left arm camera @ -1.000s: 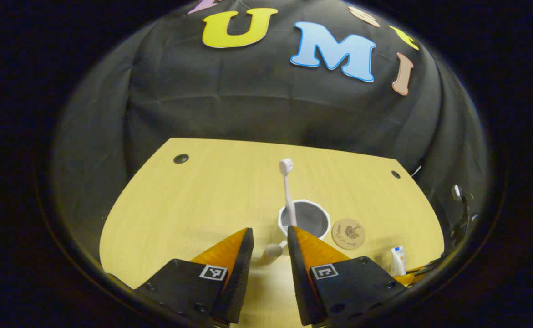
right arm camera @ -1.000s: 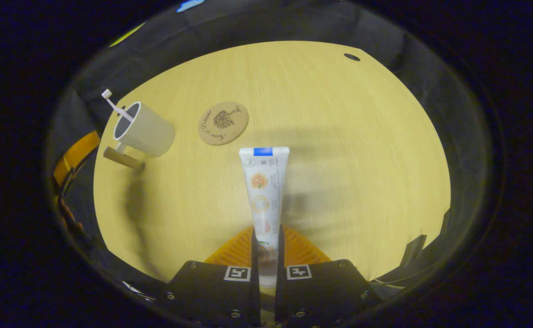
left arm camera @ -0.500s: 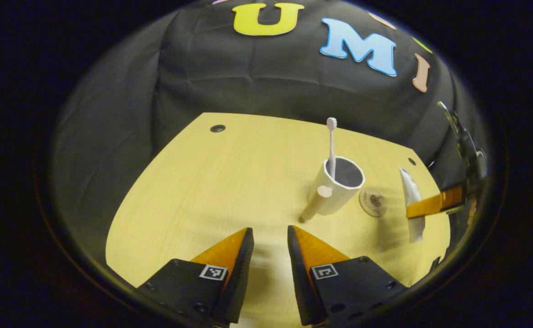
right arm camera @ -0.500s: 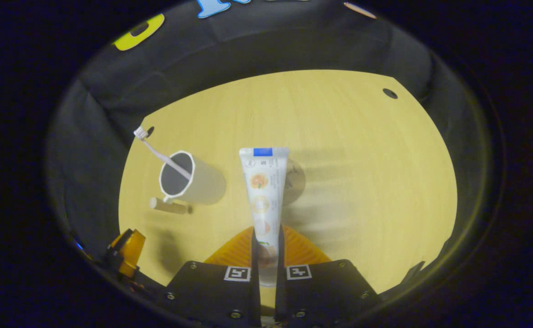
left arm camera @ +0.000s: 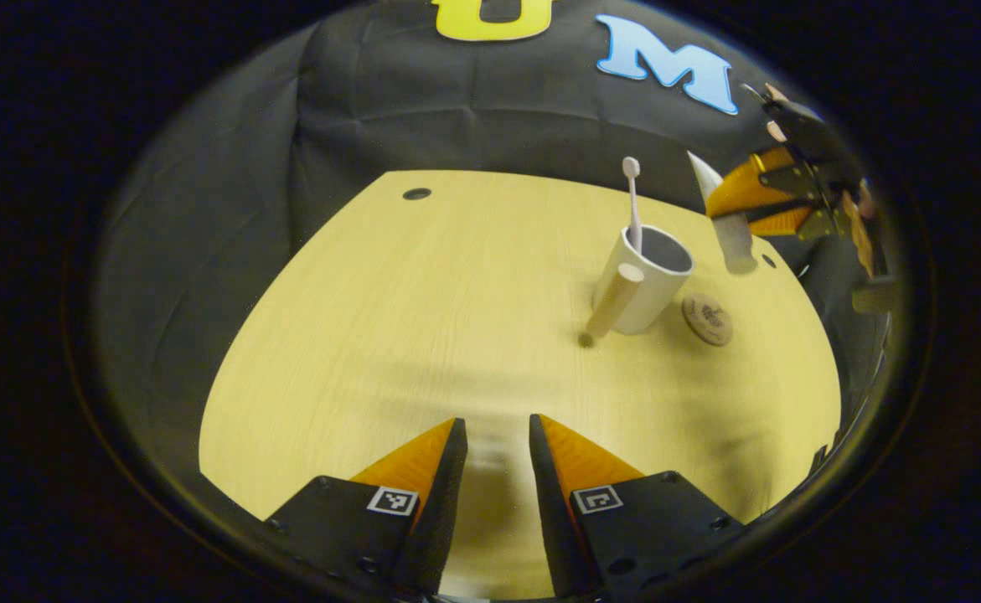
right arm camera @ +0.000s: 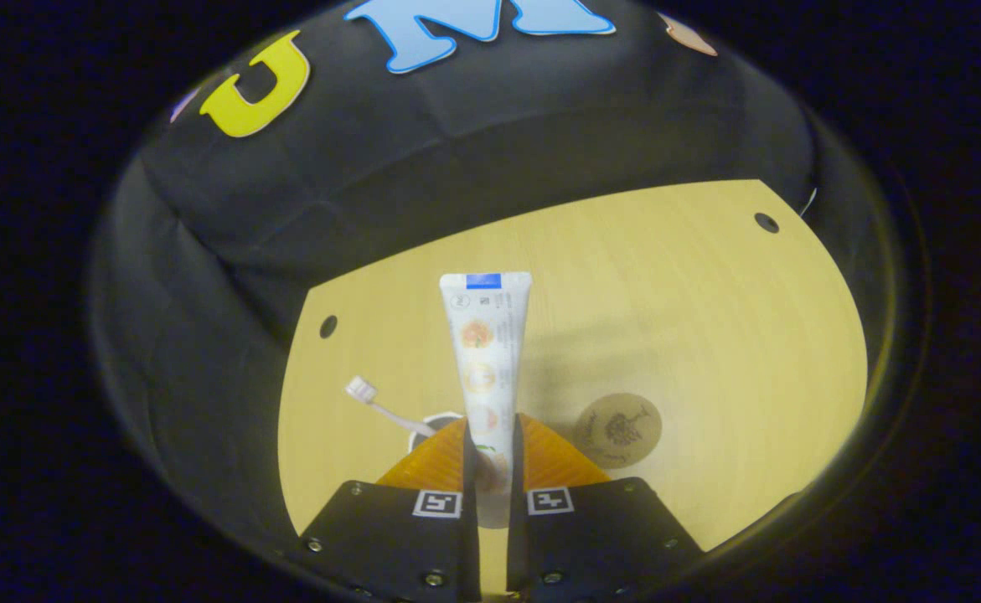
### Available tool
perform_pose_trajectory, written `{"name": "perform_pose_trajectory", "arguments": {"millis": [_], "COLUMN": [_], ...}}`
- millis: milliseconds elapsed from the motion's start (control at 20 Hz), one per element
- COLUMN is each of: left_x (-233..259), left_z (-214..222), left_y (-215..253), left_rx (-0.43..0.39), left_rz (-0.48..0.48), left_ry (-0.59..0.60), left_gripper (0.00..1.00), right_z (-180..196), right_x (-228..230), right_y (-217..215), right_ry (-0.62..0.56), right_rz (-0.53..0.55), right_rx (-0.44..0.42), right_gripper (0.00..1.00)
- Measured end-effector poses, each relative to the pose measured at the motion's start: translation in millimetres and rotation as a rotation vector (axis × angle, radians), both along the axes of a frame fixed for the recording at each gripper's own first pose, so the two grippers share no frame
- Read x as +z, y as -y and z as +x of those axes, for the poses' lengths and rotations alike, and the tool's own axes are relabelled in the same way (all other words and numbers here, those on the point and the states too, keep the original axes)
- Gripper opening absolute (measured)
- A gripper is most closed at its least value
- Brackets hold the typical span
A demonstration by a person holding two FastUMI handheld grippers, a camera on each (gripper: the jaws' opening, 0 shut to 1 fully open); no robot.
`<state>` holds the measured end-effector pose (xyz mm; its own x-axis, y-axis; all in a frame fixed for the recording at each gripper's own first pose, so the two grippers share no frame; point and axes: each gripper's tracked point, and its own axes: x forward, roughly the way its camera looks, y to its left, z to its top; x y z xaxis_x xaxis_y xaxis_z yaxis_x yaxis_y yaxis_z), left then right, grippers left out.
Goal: Put the toothbrush and toothpaste on the desktop into the cup, then pick up the cup and place it on the coaster on the desktop.
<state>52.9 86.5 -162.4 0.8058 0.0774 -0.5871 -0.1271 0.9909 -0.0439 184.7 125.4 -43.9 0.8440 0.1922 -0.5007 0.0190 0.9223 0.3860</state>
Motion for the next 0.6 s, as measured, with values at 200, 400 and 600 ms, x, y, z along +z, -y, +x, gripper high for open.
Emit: {"name": "perform_pose_trajectory", "arguments": {"millis": [200, 400, 600], "left_x": [-16, -23, -23], "left_z": [-7, -13, -17], "left_y": [-6, -14, -20], "left_rx": [0.001, 0.009, 0.025], "left_rz": [-0.002, -0.009, -0.006], "left_ry": [-0.051, -0.083, -0.099], "left_gripper": [0.48, 0.53, 0.48], "right_z": [16, 29, 31], "right_x": [4, -2, -16], "right_y": [-19, -39, -48], "right_ry": [0.083, 0.176, 0.232], "right_rz": [0.012, -0.078, -0.159], "right_rx": [0.025, 0.078, 0.084], "right_gripper": [0.14, 0.14, 0.14]}}
